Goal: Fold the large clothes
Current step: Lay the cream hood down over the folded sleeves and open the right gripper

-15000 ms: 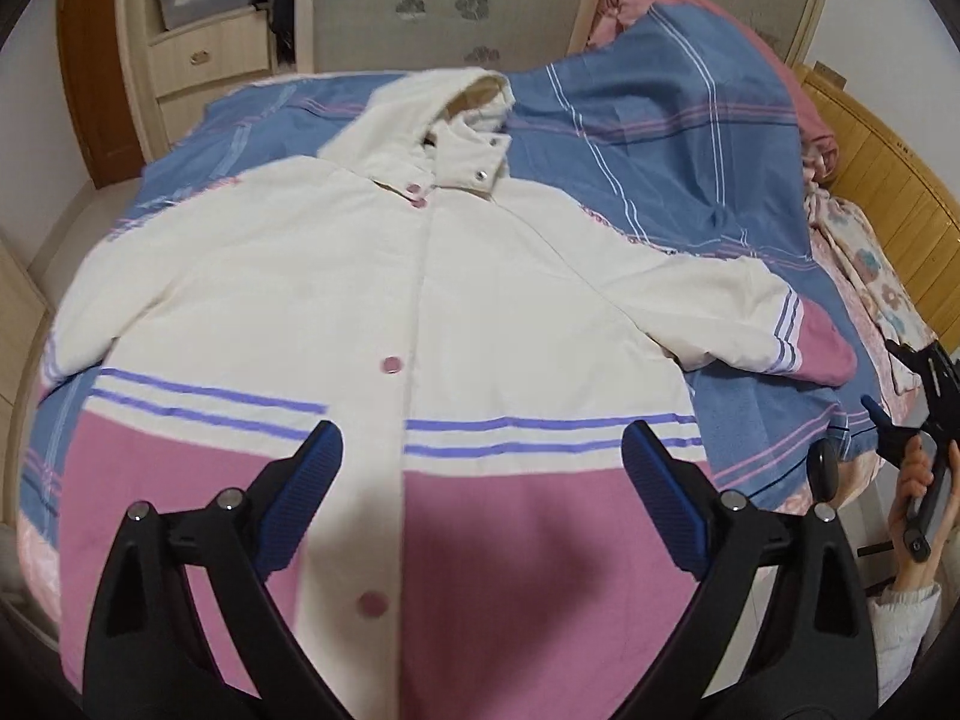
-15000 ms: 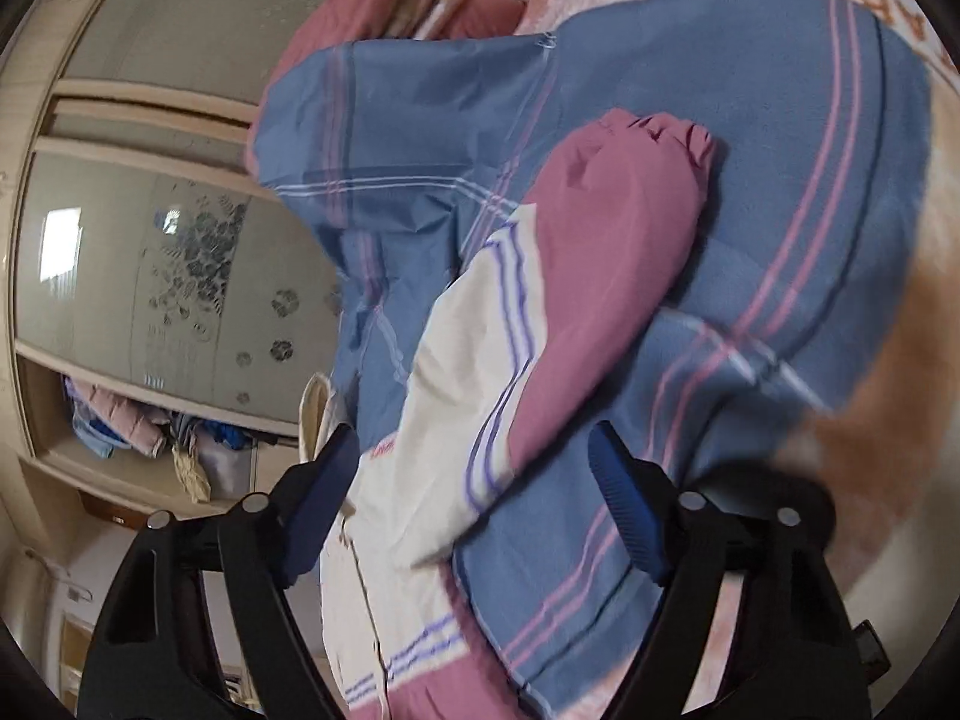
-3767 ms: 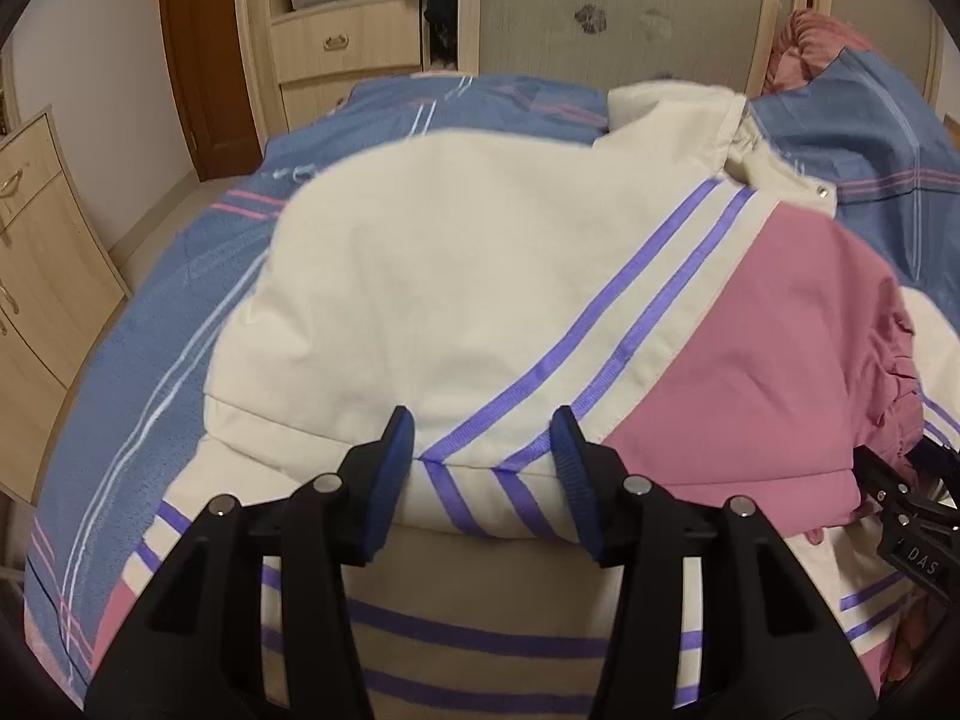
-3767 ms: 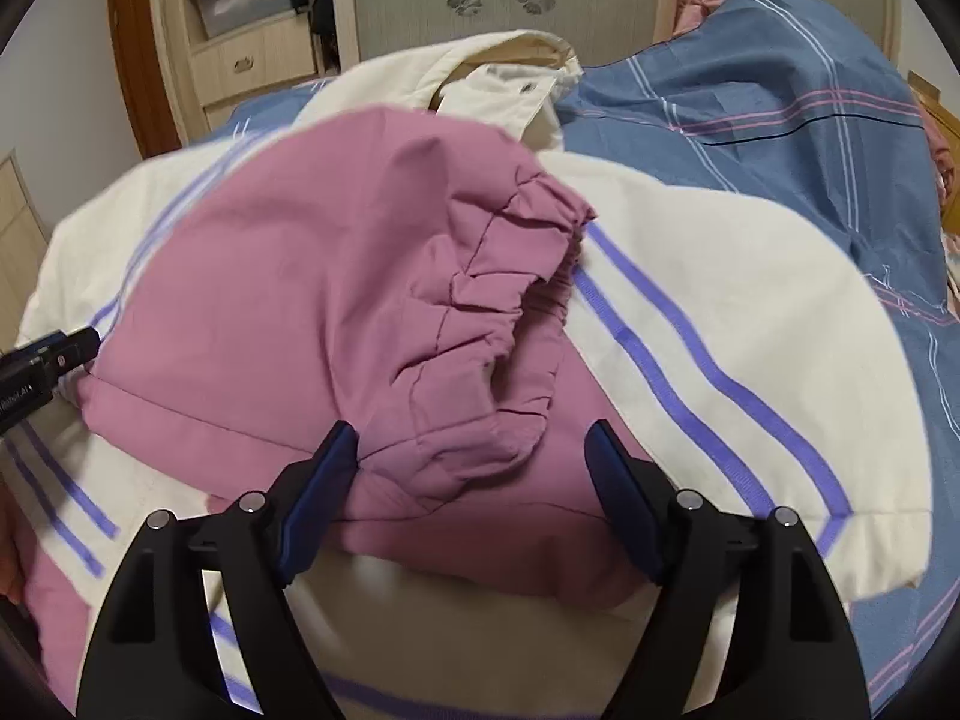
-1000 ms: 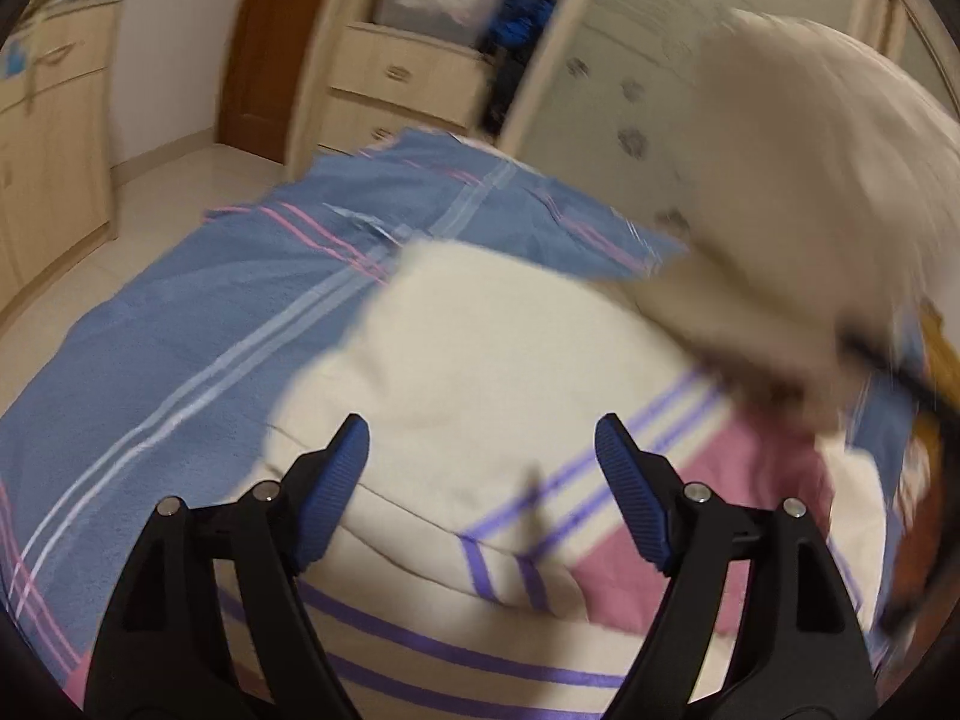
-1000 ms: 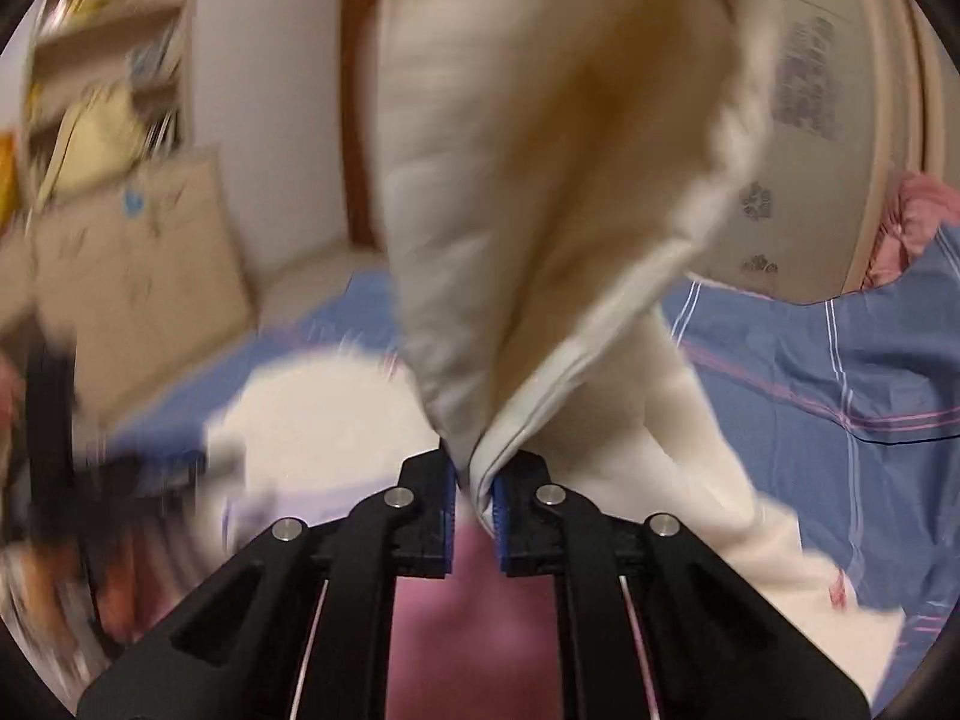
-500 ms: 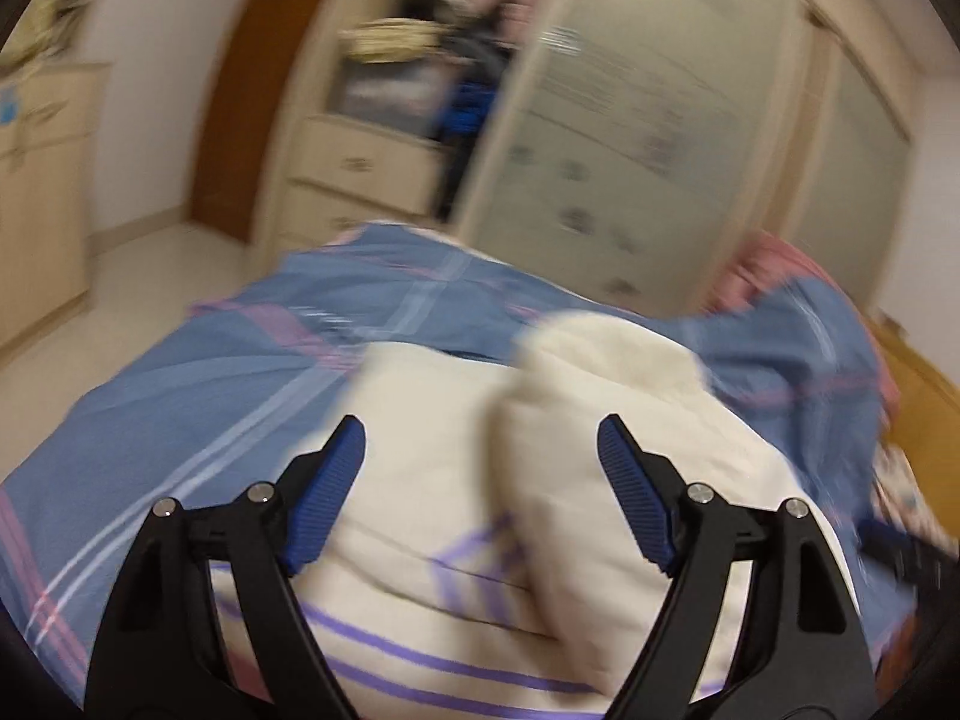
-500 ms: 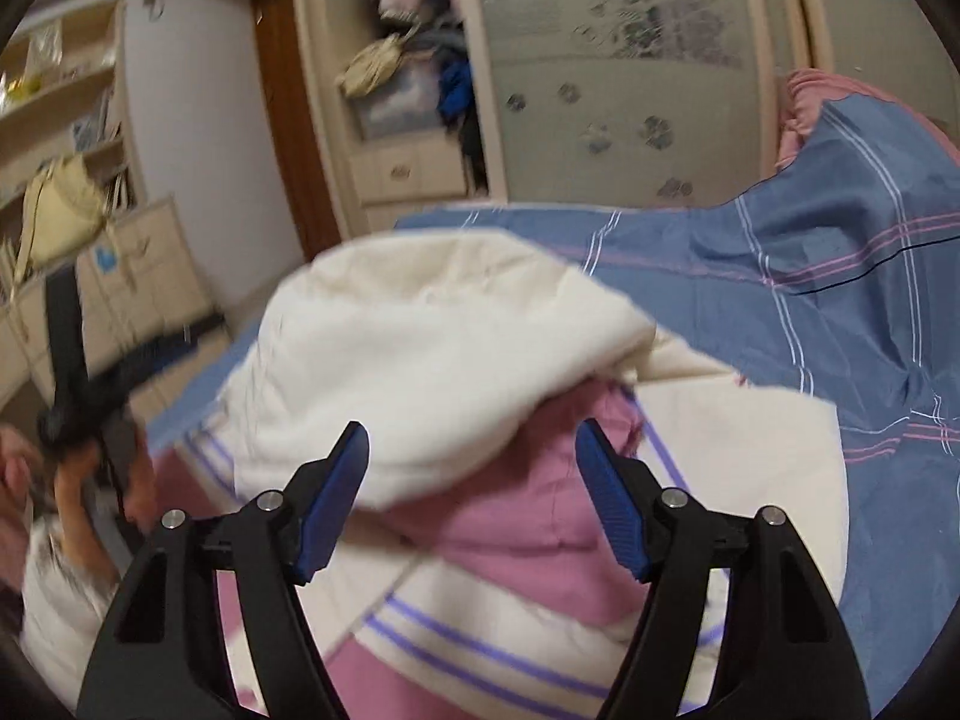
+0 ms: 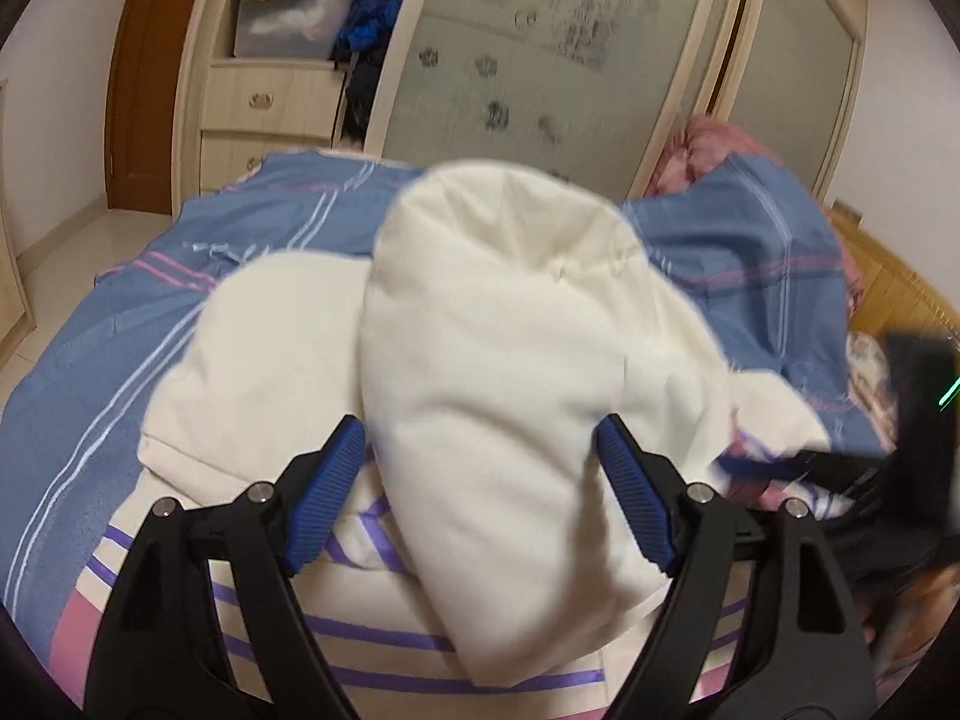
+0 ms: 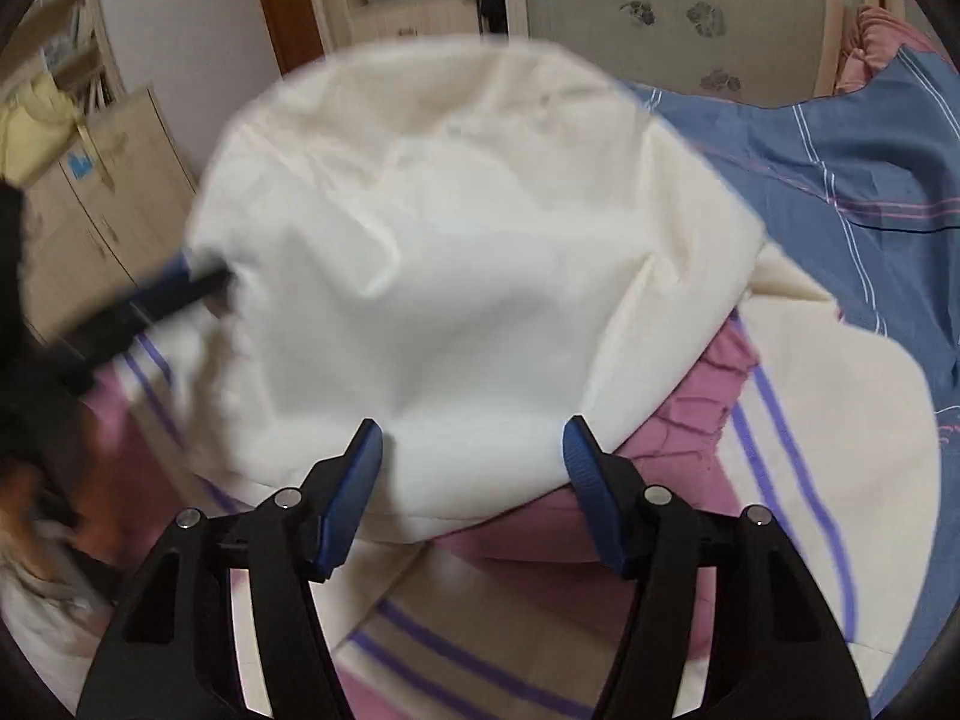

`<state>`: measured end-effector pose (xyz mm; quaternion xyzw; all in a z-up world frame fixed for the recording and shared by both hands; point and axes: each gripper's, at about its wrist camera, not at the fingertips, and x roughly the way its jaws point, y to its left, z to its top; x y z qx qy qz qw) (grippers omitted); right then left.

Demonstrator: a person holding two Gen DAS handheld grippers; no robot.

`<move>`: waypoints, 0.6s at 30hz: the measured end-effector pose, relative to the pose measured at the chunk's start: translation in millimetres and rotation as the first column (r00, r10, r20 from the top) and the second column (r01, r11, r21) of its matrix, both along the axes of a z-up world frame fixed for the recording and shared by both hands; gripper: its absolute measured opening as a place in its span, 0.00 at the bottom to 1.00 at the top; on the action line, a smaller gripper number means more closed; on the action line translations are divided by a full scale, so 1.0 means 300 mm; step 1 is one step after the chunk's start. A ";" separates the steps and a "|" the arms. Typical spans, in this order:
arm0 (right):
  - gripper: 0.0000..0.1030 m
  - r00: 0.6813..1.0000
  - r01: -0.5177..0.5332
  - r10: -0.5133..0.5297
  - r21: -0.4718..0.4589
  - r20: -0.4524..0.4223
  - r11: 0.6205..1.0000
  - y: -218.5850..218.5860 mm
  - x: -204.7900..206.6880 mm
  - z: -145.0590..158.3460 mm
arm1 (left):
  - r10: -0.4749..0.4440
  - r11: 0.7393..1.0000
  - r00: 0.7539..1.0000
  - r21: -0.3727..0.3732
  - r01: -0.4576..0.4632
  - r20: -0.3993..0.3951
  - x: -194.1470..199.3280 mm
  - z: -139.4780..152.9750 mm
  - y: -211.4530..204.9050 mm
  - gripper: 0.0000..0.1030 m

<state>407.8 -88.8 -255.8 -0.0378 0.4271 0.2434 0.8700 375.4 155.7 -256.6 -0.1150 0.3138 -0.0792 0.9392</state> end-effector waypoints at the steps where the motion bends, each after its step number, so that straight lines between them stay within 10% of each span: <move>1: 0.62 0.999 0.019 -0.021 0.072 0.028 0.997 -0.022 0.007 0.059 | -0.005 1.000 0.999 0.015 0.006 -0.042 0.018 -0.024 -0.015 0.78; 9: 0.64 0.951 0.196 -0.119 0.257 -0.286 0.946 0.087 0.428 0.094 | 0.026 0.997 0.986 0.081 -0.013 -0.166 0.073 -0.126 -0.055 0.79; 14: 0.97 0.880 0.257 -0.229 0.010 -0.417 0.966 0.271 0.634 -0.119 | 0.021 0.994 0.984 0.107 -0.002 -0.178 0.082 -0.142 -0.068 0.79; 15: 0.94 0.889 0.258 -0.255 -0.045 -0.380 0.965 0.301 0.636 -0.141 | 0.020 0.994 0.983 0.108 -0.001 -0.180 0.086 -0.142 -0.067 0.79; 18: 0.43 0.929 0.262 -0.289 -0.143 -0.229 0.954 0.365 0.599 -0.120 | 0.021 0.996 0.981 0.084 -0.005 -0.192 0.085 -0.146 -0.051 0.79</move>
